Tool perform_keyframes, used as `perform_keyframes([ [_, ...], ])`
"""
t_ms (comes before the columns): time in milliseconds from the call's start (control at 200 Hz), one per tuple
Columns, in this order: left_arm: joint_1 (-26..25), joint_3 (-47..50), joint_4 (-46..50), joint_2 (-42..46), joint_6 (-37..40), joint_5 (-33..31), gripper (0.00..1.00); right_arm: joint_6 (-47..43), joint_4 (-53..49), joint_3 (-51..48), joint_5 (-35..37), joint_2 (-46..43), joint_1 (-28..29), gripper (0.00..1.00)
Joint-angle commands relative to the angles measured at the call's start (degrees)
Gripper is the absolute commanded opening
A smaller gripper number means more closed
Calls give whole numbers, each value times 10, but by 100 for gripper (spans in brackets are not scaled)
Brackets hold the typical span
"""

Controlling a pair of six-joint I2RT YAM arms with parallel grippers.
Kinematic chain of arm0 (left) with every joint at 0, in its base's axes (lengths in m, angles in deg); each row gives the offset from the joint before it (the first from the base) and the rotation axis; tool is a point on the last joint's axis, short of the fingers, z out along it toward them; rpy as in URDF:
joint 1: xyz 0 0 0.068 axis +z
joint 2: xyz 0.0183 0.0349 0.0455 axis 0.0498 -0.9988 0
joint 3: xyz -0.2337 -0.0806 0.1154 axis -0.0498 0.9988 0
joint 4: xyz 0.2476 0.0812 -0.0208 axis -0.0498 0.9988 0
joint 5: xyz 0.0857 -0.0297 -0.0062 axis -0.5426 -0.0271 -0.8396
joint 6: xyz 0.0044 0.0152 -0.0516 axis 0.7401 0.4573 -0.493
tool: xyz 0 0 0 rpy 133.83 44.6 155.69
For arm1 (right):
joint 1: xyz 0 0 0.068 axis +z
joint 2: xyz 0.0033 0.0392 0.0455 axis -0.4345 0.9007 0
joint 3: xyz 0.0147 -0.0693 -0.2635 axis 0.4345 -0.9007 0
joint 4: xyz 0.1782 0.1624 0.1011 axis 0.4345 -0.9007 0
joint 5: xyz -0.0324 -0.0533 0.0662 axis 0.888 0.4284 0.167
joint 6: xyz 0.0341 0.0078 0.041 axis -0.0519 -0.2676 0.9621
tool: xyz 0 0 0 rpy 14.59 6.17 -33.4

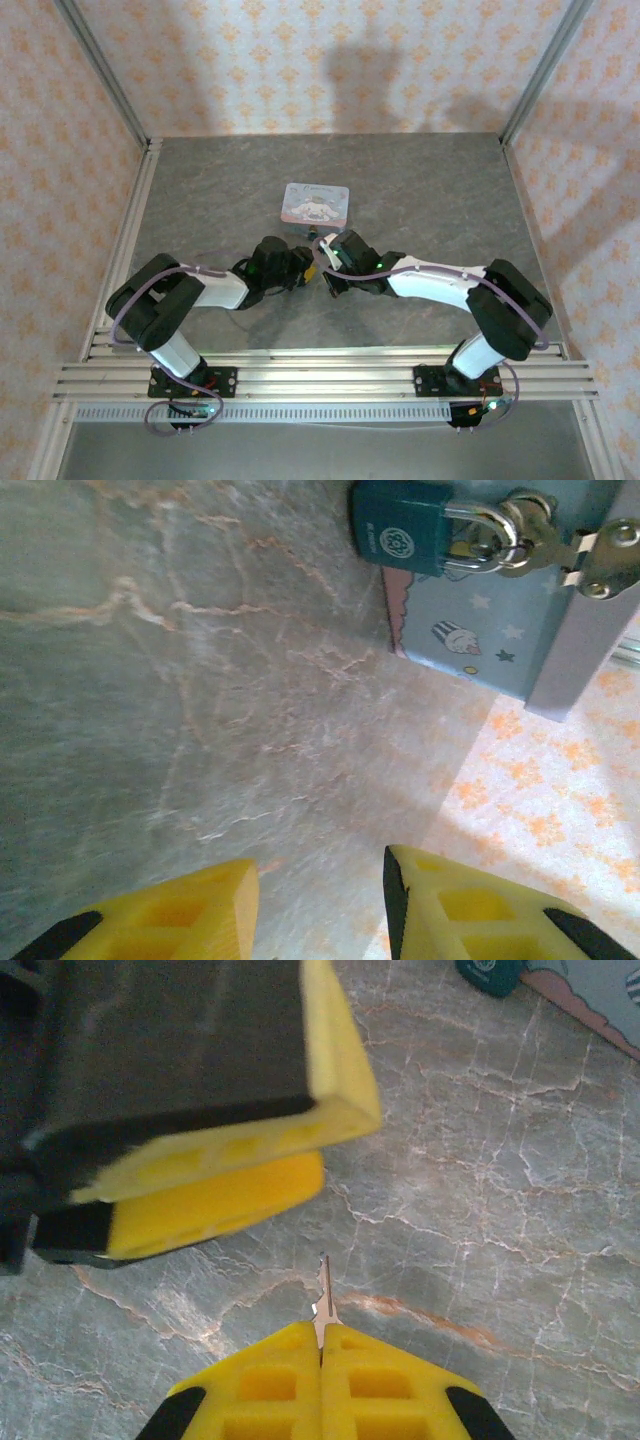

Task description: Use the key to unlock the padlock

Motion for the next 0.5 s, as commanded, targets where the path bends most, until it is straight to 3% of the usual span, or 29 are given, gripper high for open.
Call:
perform_keyframes([
  [0, -11, -18, -53, -17, -32, 16, 39, 18, 22, -10, 16, -20, 3, 0],
  [145, -18, -27, -60, -33, -38, 22, 38, 28, 32, -14, 16, -27, 1, 0],
  [225, -19, -28, -64, -36, -40, 23, 33, 31, 33, -15, 17, -28, 0, 0],
  [460, -19, -29, -43, -22, -24, 21, 0, 34, 32, -19, 18, -34, -4, 0],
  [495, -19, -32, -34, -18, -19, 21, 0, 34, 32, -18, 17, -34, -4, 0],
])
